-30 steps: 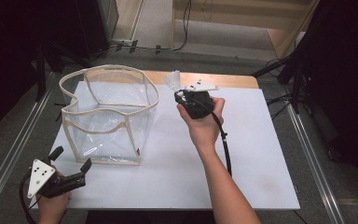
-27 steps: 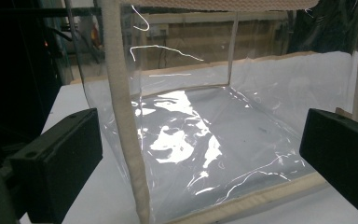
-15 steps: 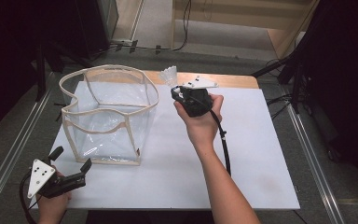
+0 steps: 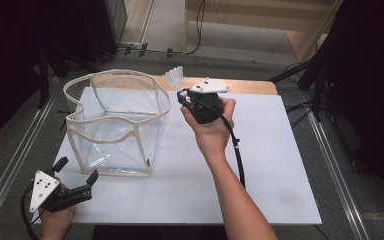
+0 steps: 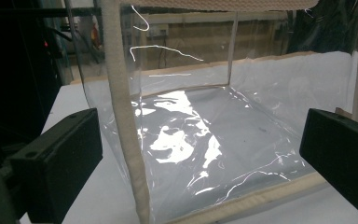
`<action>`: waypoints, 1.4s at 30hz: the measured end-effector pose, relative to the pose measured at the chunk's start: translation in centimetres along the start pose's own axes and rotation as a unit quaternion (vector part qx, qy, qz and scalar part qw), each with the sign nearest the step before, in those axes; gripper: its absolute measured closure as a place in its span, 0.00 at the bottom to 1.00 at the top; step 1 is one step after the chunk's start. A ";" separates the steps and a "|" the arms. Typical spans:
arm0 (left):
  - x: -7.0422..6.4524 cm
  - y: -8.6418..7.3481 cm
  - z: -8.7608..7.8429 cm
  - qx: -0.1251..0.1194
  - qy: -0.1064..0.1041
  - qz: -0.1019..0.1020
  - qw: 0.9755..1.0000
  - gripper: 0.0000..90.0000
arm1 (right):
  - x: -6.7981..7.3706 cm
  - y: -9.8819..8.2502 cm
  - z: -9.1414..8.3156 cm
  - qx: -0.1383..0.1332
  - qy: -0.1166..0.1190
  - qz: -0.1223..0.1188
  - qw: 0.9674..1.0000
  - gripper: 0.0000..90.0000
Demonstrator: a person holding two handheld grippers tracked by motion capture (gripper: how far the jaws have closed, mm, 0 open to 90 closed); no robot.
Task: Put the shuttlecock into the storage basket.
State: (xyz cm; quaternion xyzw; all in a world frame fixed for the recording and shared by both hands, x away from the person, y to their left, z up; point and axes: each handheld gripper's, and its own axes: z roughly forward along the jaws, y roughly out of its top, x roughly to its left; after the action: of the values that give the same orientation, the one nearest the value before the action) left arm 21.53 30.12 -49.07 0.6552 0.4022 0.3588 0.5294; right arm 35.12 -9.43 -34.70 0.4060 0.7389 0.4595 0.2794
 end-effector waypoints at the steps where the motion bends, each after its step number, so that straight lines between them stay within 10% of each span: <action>1: 0.0 0.0 0.0 0.000 0.000 0.000 1.000 0.00 | 0.1 0.1 0.0 -0.001 0.000 0.001 1.000 0.70; 42: 0.0 0.0 0.0 -0.002 -0.001 -0.002 1.000 0.00 | 3.9 0.6 0.9 0.003 0.057 -0.008 0.998 0.70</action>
State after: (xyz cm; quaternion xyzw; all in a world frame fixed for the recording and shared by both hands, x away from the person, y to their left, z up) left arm 21.51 30.15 -49.06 0.6538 0.4022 0.3577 0.5319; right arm 34.02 -5.54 -34.70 0.3739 0.7582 0.4777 0.2391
